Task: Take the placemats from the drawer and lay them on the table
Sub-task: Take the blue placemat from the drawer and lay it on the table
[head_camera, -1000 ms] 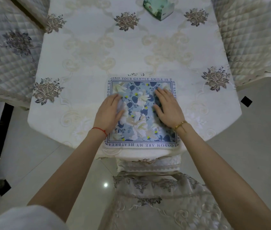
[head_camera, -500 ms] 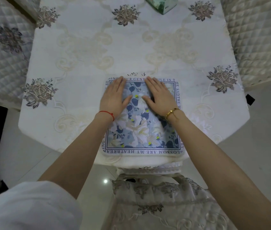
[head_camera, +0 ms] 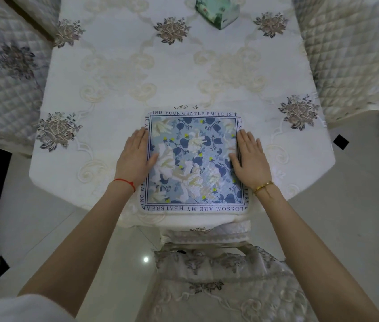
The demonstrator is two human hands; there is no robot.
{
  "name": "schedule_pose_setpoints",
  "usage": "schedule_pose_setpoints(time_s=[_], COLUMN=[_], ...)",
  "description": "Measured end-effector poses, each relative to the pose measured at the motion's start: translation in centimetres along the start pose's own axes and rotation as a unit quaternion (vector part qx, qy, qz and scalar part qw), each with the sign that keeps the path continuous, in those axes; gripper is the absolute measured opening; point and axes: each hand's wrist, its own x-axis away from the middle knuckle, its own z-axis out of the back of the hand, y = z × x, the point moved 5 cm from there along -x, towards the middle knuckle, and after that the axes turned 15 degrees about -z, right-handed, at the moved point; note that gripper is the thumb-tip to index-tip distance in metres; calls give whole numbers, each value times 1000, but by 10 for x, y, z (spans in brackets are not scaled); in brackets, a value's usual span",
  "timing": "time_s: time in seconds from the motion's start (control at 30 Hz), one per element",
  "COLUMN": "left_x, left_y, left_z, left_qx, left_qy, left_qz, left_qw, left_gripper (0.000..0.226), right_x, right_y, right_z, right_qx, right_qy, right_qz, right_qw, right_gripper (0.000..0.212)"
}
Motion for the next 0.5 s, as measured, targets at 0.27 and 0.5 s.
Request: schedule_pose_setpoints(time_s=[0.27, 0.5], left_x=[60, 105], left_y=[39, 60], left_z=[-17, -22], left_qx=[28, 47], left_qy=[1, -7], left_qz=[-19, -9], left_qw=[999, 999], left_gripper=[67, 70], right_x=[73, 116], right_y=[-1, 1], right_z=[-13, -16], right_qx=[-17, -14], right_qy=[-20, -39], right_qz=[25, 27], right_qw=[999, 999], right_gripper=[63, 65])
